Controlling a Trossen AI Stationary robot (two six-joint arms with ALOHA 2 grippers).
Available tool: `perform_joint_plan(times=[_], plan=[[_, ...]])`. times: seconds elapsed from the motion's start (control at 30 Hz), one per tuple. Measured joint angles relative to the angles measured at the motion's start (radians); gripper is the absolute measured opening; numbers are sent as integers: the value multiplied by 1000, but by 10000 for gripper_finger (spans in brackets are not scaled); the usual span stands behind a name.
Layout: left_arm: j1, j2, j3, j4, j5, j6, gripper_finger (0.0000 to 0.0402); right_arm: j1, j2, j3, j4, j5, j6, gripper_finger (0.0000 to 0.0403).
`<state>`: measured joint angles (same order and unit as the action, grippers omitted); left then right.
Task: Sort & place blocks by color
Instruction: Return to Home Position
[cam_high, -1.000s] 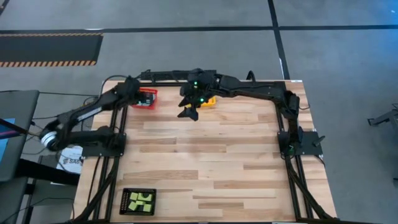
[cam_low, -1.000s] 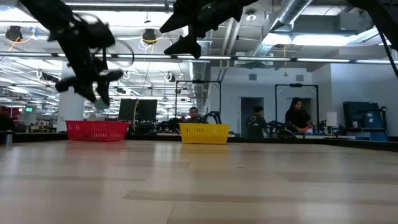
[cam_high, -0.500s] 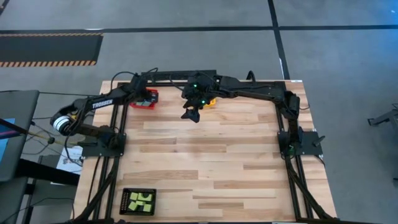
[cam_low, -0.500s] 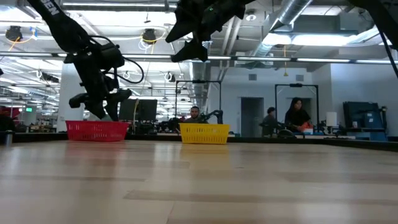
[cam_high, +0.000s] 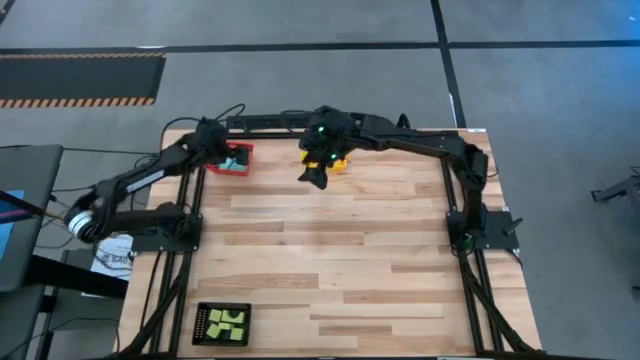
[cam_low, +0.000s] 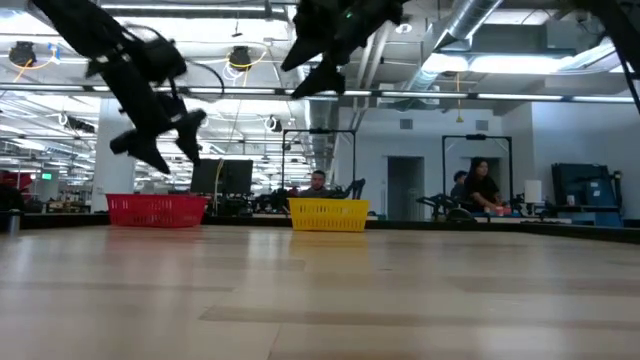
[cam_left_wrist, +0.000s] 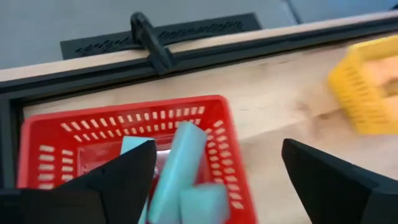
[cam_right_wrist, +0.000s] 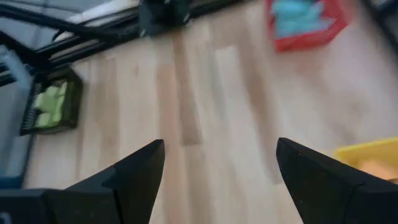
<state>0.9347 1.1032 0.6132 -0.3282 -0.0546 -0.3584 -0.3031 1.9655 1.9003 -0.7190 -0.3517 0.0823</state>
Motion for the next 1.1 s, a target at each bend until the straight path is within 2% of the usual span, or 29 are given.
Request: perform_joint_plan(times=[0.1,0.2,0.3,0.4,0.5,0.63,0.73,0.8,0.9,1.1], plan=[[-40,-139,0,-75,29,-38,339,0,-64,-8,-50,91,-59,325],[-146,-307,-10,-94,46,-101,337,1,-160,-73,-49,142,-93,318],[-296,-450,-31,-95,-23,-184,330,2,-312,-223,35,145,-76,308],[-451,-546,-44,-68,-124,-227,318,9,-487,-464,236,147,-7,300],[-594,-589,-62,18,-149,-228,303,28,-648,-737,491,161,91,295],[-779,-588,-88,149,-152,-161,278,90,-820,-1037,836,253,215,289],[-915,-594,-95,193,-172,-106,250,152,-896,-1181,986,339,268,274],[-996,-616,-95,186,-219,-76,226,190,-936,-1241,1025,395,284,252],[-1082,-650,-96,166,-245,-22,182,237,-982,-1298,1032,446,281,196],[-1124,-727,-95,95,-247,44,71,267,-1037,-1386,1054,449,225,25]])
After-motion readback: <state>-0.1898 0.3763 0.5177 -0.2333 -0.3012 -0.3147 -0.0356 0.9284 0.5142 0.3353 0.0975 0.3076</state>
